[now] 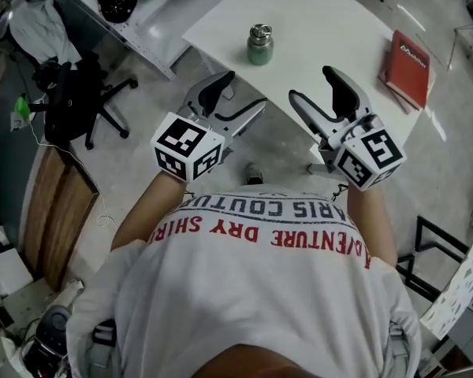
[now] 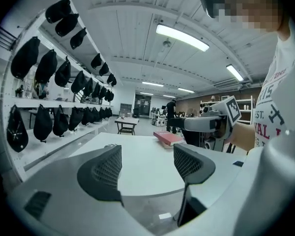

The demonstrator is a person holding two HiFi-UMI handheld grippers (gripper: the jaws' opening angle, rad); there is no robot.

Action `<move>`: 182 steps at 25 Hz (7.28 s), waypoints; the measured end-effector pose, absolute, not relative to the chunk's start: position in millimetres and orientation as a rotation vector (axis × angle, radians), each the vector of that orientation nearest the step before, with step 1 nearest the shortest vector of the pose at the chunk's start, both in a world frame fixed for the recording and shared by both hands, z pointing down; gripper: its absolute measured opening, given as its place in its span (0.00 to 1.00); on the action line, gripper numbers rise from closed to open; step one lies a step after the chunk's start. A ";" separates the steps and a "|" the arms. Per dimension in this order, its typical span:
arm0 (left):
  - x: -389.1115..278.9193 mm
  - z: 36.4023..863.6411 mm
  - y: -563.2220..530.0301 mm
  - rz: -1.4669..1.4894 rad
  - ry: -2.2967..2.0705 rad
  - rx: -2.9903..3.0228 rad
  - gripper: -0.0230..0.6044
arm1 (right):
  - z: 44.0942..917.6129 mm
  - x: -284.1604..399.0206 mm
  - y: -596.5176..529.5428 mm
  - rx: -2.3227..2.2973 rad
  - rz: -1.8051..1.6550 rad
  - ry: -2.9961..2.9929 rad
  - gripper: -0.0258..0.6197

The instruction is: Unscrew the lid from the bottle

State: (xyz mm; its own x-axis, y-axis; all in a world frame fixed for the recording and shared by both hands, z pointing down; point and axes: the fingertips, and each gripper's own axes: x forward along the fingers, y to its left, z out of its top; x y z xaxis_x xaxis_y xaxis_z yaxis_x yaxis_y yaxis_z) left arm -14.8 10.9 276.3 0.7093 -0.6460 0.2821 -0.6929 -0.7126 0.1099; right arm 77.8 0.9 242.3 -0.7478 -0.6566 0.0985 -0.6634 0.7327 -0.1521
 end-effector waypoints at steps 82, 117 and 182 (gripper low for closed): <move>2.8 457.9 -172.4 0.585 -0.790 2.753 0.60 | 389.8 -15.4 -179.3 0.879 0.241 -2.680 0.44; 4.5 462.5 -169.4 0.964 0.323 2.892 0.60 | 384.7 -20.5 -177.0 0.280 0.173 -2.759 0.44; 6.7 462.9 -164.4 0.748 -0.722 2.704 0.60 | 389.0 -4.3 -166.9 0.789 0.148 -2.674 0.41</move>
State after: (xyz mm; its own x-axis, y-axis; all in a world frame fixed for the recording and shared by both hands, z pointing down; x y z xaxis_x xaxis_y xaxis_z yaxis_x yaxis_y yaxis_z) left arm 6.7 -164.4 462.9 0.7460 -0.3959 0.5354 -0.5210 -0.8478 0.0991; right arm -4.3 -166.9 389.0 -0.7846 -0.5066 0.3575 -0.5430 0.8397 -0.0019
